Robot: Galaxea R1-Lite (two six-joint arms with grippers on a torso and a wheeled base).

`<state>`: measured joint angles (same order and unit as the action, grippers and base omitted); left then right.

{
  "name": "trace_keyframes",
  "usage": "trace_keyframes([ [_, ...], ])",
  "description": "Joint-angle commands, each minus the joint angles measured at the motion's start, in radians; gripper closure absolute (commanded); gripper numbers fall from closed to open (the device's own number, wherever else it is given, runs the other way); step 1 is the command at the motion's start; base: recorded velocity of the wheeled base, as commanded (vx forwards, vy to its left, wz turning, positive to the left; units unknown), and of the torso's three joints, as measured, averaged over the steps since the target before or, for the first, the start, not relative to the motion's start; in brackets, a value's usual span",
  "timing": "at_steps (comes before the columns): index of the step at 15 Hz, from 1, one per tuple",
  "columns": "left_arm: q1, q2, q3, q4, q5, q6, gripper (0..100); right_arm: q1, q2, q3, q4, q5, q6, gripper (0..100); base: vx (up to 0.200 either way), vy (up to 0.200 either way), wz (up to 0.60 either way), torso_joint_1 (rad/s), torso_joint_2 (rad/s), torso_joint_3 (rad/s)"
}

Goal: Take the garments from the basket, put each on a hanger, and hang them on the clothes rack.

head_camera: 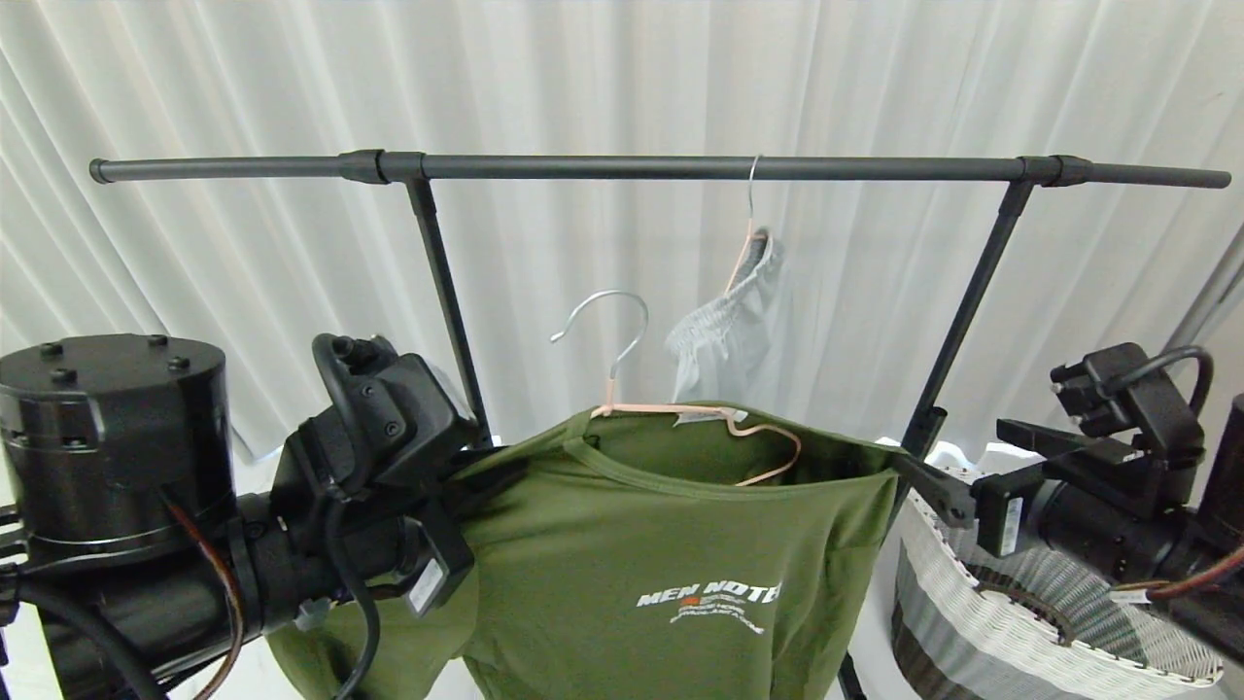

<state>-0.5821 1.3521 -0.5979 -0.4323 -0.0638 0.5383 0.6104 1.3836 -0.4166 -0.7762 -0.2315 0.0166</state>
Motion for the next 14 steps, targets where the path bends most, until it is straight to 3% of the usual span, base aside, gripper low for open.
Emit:
trace_keyframes([
  [1,-0.001,0.021,0.001,-0.011,-0.004,-0.021,100,0.014,-0.14,-0.028,0.11,0.08,-0.023,0,0.0,0.0,0.0,0.0,0.0,0.0],
  [6,-0.012,0.016,0.004,-0.043,-0.025,-0.092,100,0.019,-0.23,-0.146,0.35,0.231,-0.109,0,0.0,0.0,0.0,0.0,0.0,0.0],
  [10,-0.021,0.005,0.032,-0.091,-0.228,-0.075,100,0.04,-0.21,-0.222,0.551,0.345,-0.247,0,0.0,0.0,0.0,0.0,0.0,0.0],
  [14,-0.024,0.016,0.03,-0.118,-0.268,-0.038,100,0.146,-0.173,-0.403,0.793,0.405,-0.29,0,0.0,0.0,0.0,0.0,0.0,0.0],
])
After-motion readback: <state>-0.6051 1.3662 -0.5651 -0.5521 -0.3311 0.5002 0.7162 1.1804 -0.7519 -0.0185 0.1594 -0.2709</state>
